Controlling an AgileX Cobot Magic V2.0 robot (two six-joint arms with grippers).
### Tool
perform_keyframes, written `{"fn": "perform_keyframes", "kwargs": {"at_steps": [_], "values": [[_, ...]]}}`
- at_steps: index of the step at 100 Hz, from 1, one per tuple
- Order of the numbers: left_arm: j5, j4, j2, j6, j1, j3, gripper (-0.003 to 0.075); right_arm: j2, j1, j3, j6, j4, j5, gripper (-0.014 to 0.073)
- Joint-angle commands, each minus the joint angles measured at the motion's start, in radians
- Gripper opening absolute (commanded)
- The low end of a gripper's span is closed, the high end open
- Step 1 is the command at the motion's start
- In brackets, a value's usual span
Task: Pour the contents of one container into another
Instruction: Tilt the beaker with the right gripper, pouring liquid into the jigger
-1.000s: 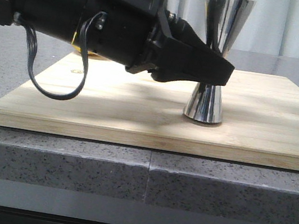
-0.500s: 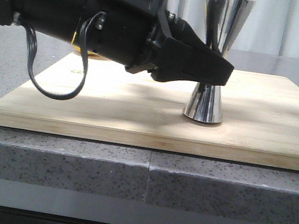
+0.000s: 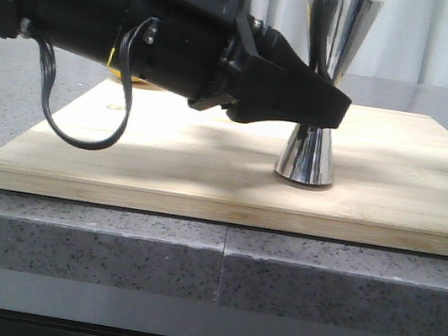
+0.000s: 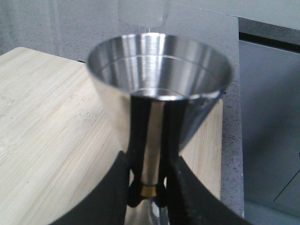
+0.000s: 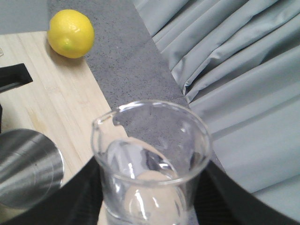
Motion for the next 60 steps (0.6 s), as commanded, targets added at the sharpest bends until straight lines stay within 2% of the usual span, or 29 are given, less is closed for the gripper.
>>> {"fn": "perform_keyframes", "kwargs": {"at_steps": [1, 60], "values": [[-0.073, -0.043, -0.054, -0.011, 0.000, -0.026, -0.0021, -0.028, 0.002, -0.038, -0.002, -0.036, -0.041, 0.0240], [-0.074, -0.043, -0.054, -0.011, 0.000, -0.026, -0.0021, -0.028, 0.002, -0.038, -0.002, -0.087, -0.029, 0.0240]]}}
